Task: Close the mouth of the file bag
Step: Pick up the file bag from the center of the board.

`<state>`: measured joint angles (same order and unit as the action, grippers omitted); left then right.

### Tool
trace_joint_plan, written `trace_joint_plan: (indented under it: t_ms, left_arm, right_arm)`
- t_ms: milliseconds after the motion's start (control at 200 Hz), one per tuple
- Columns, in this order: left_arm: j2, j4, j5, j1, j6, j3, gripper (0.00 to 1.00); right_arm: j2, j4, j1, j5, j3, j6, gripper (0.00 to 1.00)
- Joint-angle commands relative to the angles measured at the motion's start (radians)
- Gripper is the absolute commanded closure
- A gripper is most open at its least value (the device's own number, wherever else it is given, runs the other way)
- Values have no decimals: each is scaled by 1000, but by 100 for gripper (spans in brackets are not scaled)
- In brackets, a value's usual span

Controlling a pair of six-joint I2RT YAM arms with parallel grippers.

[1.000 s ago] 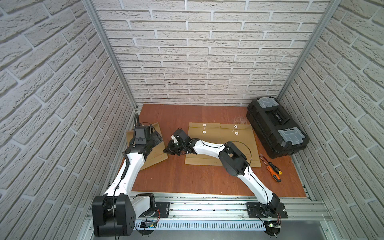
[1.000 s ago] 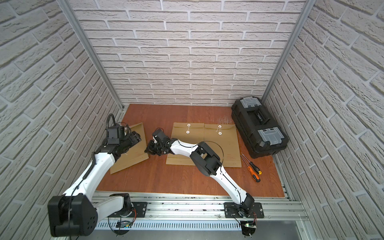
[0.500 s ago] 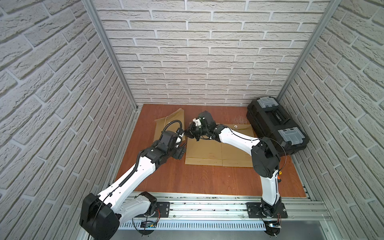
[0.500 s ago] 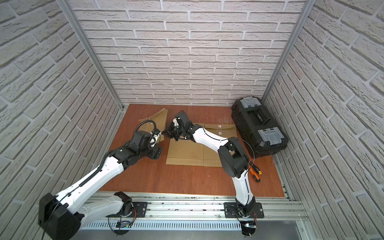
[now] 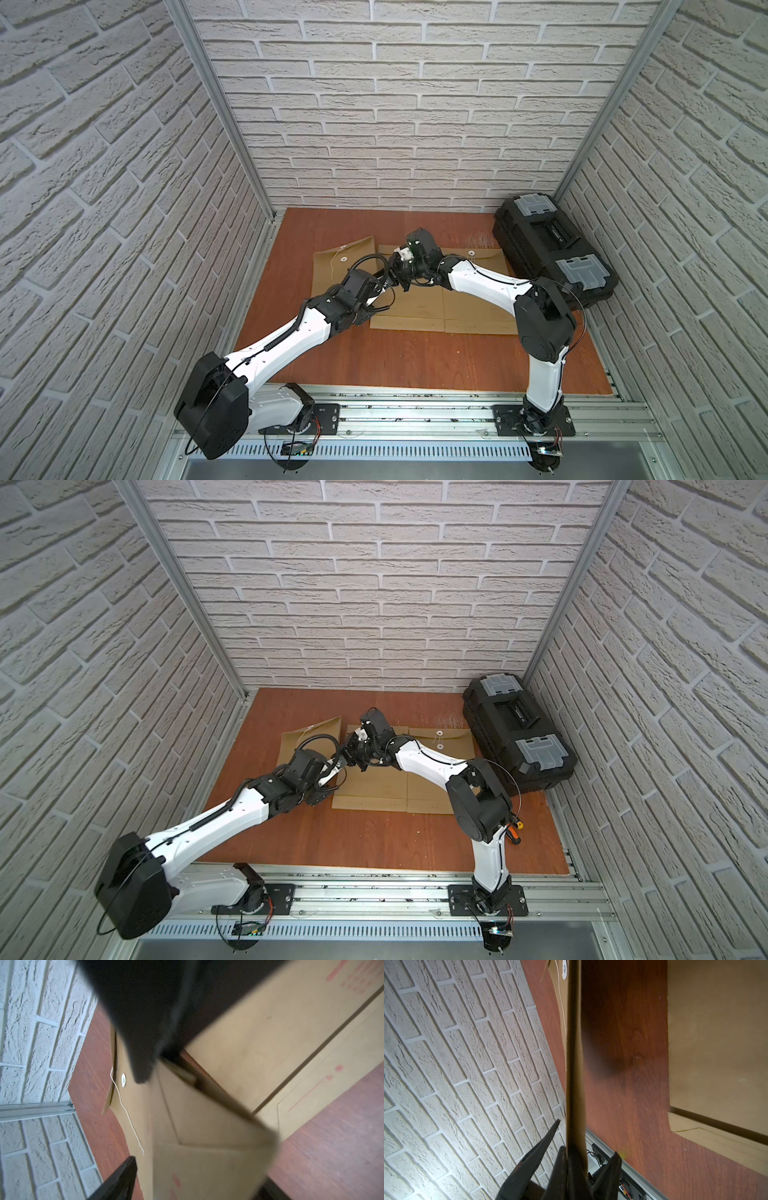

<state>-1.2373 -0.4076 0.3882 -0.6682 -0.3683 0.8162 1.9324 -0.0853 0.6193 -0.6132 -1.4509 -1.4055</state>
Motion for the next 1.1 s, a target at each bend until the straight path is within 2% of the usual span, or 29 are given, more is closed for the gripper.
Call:
trace_joint_plan:
  t_ms: [0,55,190,280,345,545,620,705,900,1095]
  left_arm:
    - [8,104,47,-4,-102,-19,29]
    - [7,133,48,-4,-113,-25,38]
    - [9,184,32,-5,-155,-46,69]
    - [15,198,28,-5,-183,-53,76]
    - [22,202,27,-7,-196,-52,80]
    - [31,212,11,-6,-214,-59,91]
    - [30,211,2,-7,-213,-58,91]
    - [36,206,-7,-8,-208,-53,93]
    - [51,206,-22,-16,-207,-47,93]
    - [64,195,-30,-20,-193,-51,93]
  right_arm:
    - [-58,64,-14,-33,24,-19,97]
    - [-55,69,-16,-37,27,-21,97]
    - [-45,116,-24,-50,44,-50,95]
    - [-45,115,-34,-47,47,-45,90]
    - [-51,74,-49,-34,42,-10,82]
    - [-30,-86,-111,22,16,119,64]
    - [3,-170,-122,56,-34,182,56]
    - [39,-183,-124,76,-78,192,50]
    - [214,-180,-104,73,-244,150,47]
    - [313,-139,-74,85,-300,85,47]
